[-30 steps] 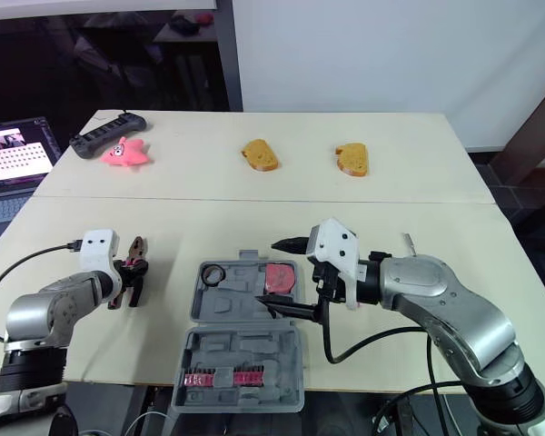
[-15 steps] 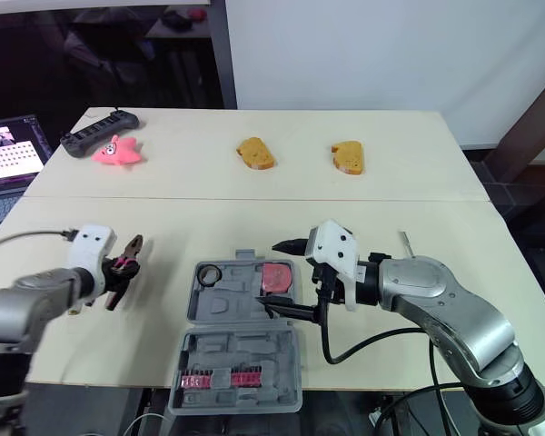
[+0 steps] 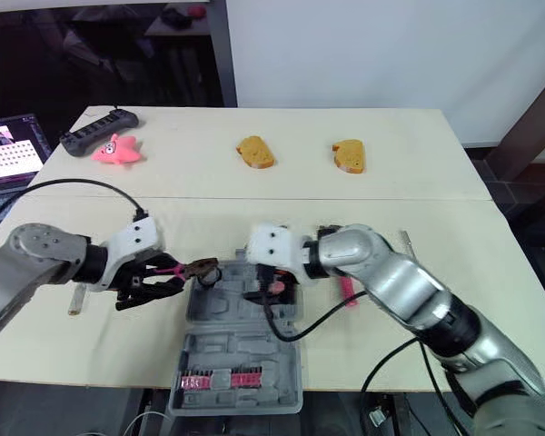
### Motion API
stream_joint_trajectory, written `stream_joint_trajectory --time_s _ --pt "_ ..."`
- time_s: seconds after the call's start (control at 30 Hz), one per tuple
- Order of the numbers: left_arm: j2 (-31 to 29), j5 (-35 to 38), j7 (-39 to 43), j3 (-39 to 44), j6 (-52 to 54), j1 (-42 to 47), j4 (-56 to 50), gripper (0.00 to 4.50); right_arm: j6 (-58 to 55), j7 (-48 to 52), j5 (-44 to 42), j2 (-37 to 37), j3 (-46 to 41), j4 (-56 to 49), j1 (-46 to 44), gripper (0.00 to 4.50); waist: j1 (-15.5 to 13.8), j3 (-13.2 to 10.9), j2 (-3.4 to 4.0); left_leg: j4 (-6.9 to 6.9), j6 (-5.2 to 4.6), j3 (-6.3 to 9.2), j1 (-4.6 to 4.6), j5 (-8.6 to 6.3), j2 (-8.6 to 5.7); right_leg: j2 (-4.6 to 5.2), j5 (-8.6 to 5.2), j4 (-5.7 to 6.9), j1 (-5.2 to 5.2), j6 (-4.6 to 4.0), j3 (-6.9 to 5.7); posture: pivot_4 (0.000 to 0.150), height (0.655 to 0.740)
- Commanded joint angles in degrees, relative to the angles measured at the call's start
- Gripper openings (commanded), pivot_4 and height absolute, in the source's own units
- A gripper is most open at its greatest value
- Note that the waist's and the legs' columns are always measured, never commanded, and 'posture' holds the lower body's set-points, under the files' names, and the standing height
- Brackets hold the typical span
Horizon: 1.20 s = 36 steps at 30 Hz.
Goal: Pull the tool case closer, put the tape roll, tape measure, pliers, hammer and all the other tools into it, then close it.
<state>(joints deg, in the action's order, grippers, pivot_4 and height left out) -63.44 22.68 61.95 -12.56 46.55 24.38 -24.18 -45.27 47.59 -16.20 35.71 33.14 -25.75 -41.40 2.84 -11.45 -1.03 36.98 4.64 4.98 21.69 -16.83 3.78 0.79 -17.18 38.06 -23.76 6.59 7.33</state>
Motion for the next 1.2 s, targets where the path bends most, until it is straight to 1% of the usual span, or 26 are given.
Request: stream_joint_trajectory --time_s 0.03,0.13,0.27,0.43,0.73,0.83,0.97,1.0,1.03,1.2 --pt "0.3 -3.8 5.4 -3.9 -6.1 4.1 1.8 2.40 -2.0 0.6 4.2 -4.5 5.2 4.4 -5.3 4.50 0.1 0.0 0.01 0.00 0.00 0.00 0.10 0.00 0.00 0.00 0.00 0.04 -0.12 0.00 0.00 0.150 0.7400" --pt "0.8 -4.9 9.9 -5.9 -8.9 6.9 3.1 2.40 -2.8 0.6 6.6 -7.3 7.2 8.3 -7.8 4.50 0.0 0.0 0.02 0.09 0.44 0.05 0.77 0.26 0.00 0.01 0.03 0.16 -0.80 -0.01 -0.04 0.150 0.7400" --pt "2.5 -6.9 12.1 -7.4 -10.4 10.2 5.9 2.40 -3.8 1.5 7.7 -8.6 7.0 9.7 -8.9 4.50 -0.4 0.0 0.02 0.07 0.45 0.05 0.83 0.26 -0.01 0.03 0.03 0.13 -0.82 -0.02 -0.09 0.150 0.7400" --pt "5.4 -8.9 13.4 -8.5 -11.2 13.3 8.6 2.40 -5.5 2.0 8.5 -10.0 6.6 10.6 -9.1 4.50 -0.1 0.0 0.02 0.12 0.38 0.07 0.82 0.23 -0.01 0.02 0.04 0.19 -0.80 -0.01 -0.11 0.150 0.7400" --pt "7.8 -11.2 14.7 -8.7 -12.0 13.5 9.6 2.40 -7.2 1.9 8.8 -11.5 5.5 10.5 -8.9 4.50 1.2 0.0 0.02 0.14 0.38 0.14 0.79 0.24 -0.01 0.02 0.04 0.32 -0.80 -0.01 -0.12 0.150 0.7400" --pt "8.2 -11.5 14.9 -8.4 -11.8 13.5 9.4 2.40 -7.3 1.8 8.8 -12.0 5.4 10.6 -8.8 3.72 1.3 0.0 0.02 0.14 0.38 0.16 0.79 0.24 -0.01 0.01 0.04 0.38 -0.80 -0.01 -0.13 0.150 0.7400" --pt "8.8 -11.5 14.7 -8.1 -11.0 13.1 8.7 2.40 -7.4 1.6 8.9 -12.4 5.3 10.7 -8.6 1.73 1.3 0.0 0.02 0.15 0.37 0.18 0.77 0.24 -0.01 0.01 0.04 0.44 -0.80 -0.01 -0.14 0.150 0.7400" --pt "8.8 -11.5 14.7 -8.1 -10.9 13.0 8.5 2.40 -7.5 1.6 8.9 -12.5 5.3 10.8 -8.5 1.27 1.2 0.0 0.02 0.15 0.36 0.19 0.77 0.23 -0.01 0.01 0.04 0.47 -0.80 -0.01 -0.14 0.150 0.7400" --pt "8.8 -11.5 14.7 -8.1 -10.8 12.8 8.4 2.40 -7.5 1.5 9.0 -12.7 5.3 10.9 -8.5 0.97 1.2 0.0 0.02 0.15 0.37 0.19 0.77 0.24 -0.01 0.01 0.04 0.48 -0.80 -0.01 -0.15 0.150 0.7400" --pt "9.2 -11.6 14.5 -8.0 -10.6 12.6 8.2 2.40 -7.4 1.4 9.0 -13.1 5.3 11.2 -8.4 0.97 1.3 0.0 0.02 0.19 0.38 0.21 0.76 0.24 -0.01 0.01 0.04 0.56 -0.80 -0.01 -0.16 0.150 0.7400"
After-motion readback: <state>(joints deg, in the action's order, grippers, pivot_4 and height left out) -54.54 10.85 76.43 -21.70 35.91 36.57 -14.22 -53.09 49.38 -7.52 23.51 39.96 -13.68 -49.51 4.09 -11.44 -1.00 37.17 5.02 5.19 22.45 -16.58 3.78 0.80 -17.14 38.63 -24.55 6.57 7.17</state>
